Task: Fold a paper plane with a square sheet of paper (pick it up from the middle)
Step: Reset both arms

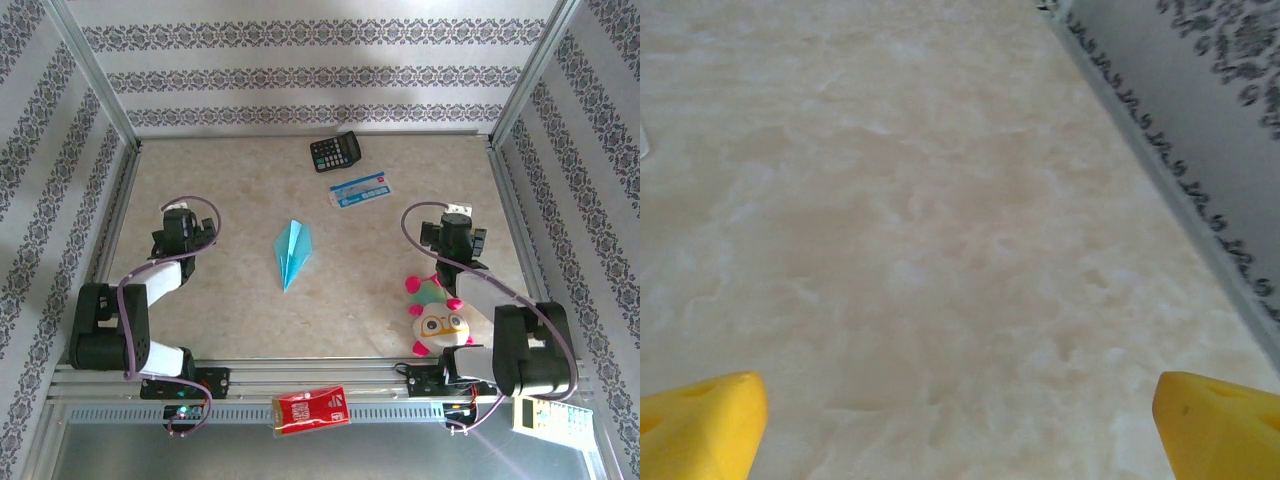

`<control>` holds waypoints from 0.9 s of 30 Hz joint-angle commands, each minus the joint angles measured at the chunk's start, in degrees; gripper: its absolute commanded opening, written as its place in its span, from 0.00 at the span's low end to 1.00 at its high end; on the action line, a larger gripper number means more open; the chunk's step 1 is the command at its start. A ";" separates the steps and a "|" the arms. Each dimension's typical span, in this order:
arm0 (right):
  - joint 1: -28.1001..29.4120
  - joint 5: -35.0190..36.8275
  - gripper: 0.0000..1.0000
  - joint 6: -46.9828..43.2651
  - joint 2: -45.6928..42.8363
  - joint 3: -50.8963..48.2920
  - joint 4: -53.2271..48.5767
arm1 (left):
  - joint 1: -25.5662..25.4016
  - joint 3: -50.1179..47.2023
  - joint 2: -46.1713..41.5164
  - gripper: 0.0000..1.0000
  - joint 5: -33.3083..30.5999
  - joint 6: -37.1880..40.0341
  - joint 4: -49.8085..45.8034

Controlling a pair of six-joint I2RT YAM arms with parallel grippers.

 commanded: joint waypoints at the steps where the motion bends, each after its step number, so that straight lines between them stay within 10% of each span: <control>1: -1.89 -6.33 0.98 -0.10 2.91 -2.07 16.28 | 1.09 -3.04 2.07 1.00 3.92 3.32 17.14; 15: -4.46 -19.62 0.98 2.32 14.21 -10.25 44.81 | 1.54 -10.79 3.72 1.00 12.81 5.72 32.96; 27: -2.09 -18.61 0.98 -0.87 12.78 -5.23 34.20 | 0.13 -11.86 9.66 1.00 12.77 7.69 40.61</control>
